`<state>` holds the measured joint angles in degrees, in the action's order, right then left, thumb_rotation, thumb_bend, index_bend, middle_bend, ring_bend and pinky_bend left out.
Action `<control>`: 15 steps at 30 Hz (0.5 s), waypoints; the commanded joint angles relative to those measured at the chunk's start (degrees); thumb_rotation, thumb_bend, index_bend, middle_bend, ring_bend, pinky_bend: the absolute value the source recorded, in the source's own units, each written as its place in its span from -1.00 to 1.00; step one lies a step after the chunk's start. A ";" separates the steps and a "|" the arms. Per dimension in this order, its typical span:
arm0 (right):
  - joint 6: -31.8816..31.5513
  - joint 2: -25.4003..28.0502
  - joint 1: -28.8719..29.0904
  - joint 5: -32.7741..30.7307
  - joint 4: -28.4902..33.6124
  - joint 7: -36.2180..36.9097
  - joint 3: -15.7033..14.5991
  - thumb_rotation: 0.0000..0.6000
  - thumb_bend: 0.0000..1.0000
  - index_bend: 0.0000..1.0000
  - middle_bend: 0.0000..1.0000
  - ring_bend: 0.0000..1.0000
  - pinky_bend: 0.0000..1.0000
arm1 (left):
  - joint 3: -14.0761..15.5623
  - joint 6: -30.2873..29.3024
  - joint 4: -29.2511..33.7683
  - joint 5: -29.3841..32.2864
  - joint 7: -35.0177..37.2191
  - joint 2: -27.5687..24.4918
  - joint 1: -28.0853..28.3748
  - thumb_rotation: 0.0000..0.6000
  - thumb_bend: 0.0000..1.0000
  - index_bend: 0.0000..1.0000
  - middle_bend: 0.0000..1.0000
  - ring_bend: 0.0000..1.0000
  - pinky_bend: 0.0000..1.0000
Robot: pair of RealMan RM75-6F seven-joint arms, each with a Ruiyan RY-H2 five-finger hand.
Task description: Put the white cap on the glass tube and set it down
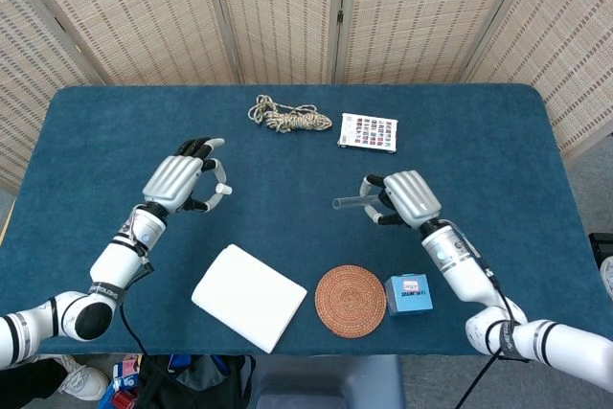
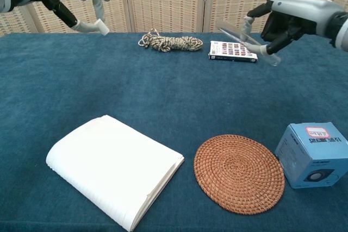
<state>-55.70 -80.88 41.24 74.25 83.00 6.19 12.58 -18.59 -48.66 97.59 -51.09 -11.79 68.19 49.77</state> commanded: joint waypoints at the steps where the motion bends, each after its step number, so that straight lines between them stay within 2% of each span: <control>1: 0.94 -2.99 1.88 0.56 -1.95 2.22 1.25 1.00 -0.10 0.95 1.00 1.00 1.00 | -0.98 -1.57 1.66 0.71 -0.15 -0.05 0.67 1.00 -0.22 0.07 -0.94 -1.00 -1.00; 10: 2.06 -9.32 5.39 -0.20 -6.55 5.83 3.86 1.00 -0.06 0.96 1.00 1.00 1.00 | -3.47 -4.27 6.42 3.83 0.85 0.98 2.62 1.00 -0.22 0.09 -0.92 -1.00 -1.00; 15: 2.80 -11.74 6.53 -0.94 -9.37 7.43 4.56 1.00 -0.06 0.96 1.00 1.00 1.00 | -3.52 -5.34 7.23 0.86 2.12 1.96 2.94 1.00 -0.22 0.07 -0.91 -1.00 -1.00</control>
<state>-53.15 -92.09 47.39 73.59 74.20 13.30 16.87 -22.15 -53.47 104.66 -48.99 -10.08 69.67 52.52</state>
